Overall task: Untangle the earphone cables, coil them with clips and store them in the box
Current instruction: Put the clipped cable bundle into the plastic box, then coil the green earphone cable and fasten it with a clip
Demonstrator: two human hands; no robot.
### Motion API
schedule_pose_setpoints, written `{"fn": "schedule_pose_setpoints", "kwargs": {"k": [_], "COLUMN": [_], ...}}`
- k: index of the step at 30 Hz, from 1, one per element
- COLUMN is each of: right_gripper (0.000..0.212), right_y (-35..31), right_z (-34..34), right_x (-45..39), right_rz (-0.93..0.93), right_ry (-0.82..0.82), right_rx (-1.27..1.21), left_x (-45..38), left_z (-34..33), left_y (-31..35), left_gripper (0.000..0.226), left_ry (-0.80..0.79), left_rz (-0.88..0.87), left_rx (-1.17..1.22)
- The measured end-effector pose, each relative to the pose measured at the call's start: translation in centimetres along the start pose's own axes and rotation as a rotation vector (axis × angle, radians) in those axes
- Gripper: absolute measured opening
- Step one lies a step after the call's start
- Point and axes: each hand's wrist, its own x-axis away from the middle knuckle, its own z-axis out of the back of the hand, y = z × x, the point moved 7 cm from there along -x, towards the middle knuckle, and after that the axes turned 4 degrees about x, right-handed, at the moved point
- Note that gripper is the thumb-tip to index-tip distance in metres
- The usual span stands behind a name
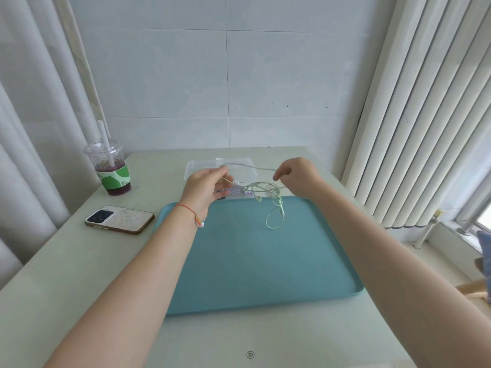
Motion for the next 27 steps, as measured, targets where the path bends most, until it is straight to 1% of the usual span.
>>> {"fn": "schedule_pose_setpoints", "kwargs": {"k": [2, 4, 6, 8, 9, 11, 13, 15, 17, 19, 20, 22, 24, 27], "right_gripper": [0.022, 0.024, 0.022, 0.019, 0.017, 0.022, 0.027, 0.025, 0.023, 0.016, 0.013, 0.011, 0.016, 0.023], "right_y": [0.8, 1.3, 1.2, 0.3, -0.3, -1.2, -2.3, -3.6, -5.1, -6.0, -6.4, -6.6, -6.3, -5.8], "right_z": [0.2, -0.3, -1.1, -2.2, -2.9, -4.2, -5.1, -5.6, -6.4, -7.5, -7.9, -8.0, -7.4, -5.7], "right_x": [-0.3, -0.5, -0.3, 0.1, 0.4, 1.0, 1.3, 1.7, 2.4, 3.1, 3.4, 3.4, 2.9, 2.1], "right_rz": [-0.052, -0.095, -0.122, -0.113, -0.100, -0.061, 0.006, 0.100, 0.187, 0.234, 0.246, 0.230, 0.171, 0.093], "right_ry": [0.087, 0.081, -0.006, -0.157, -0.237, -0.344, -0.384, -0.428, -0.506, -0.578, -0.591, -0.559, -0.493, -0.386], "right_rx": [-0.034, -0.143, -0.311, -0.419, -0.423, -0.371, -0.398, -0.419, -0.334, -0.266, -0.265, -0.315, -0.384, -0.531], "left_x": [0.6, 1.2, 1.4, 1.5, 1.5, 1.4, 1.4, 1.2, 0.9, 0.4, 0.2, 0.0, -0.1, -0.4], "left_z": [-1.4, -2.4, -3.0, -3.4, -3.5, -3.7, -3.9, -3.8, -3.5, -3.2, -3.1, -2.9, -2.3, -1.0], "left_y": [0.4, 0.6, 0.5, 0.2, 0.1, 0.0, 0.0, 0.1, 0.4, 0.6, 0.7, 0.7, 0.6, -0.3], "left_gripper": [0.024, 0.029, 0.031, 0.033, 0.033, 0.035, 0.036, 0.036, 0.035, 0.035, 0.034, 0.035, 0.041, 0.054], "left_ry": [-0.100, -0.165, -0.208, -0.244, -0.256, -0.278, -0.284, -0.258, -0.227, -0.196, -0.180, -0.147, -0.133, -0.099], "left_rz": [0.023, 0.038, 0.029, 0.011, 0.007, 0.002, -0.006, -0.017, -0.033, -0.018, 0.009, 0.068, 0.082, 0.116], "left_rx": [0.081, 0.098, 0.015, -0.060, -0.078, -0.096, -0.118, -0.119, -0.056, 0.078, 0.167, 0.299, 0.269, 0.107]}}
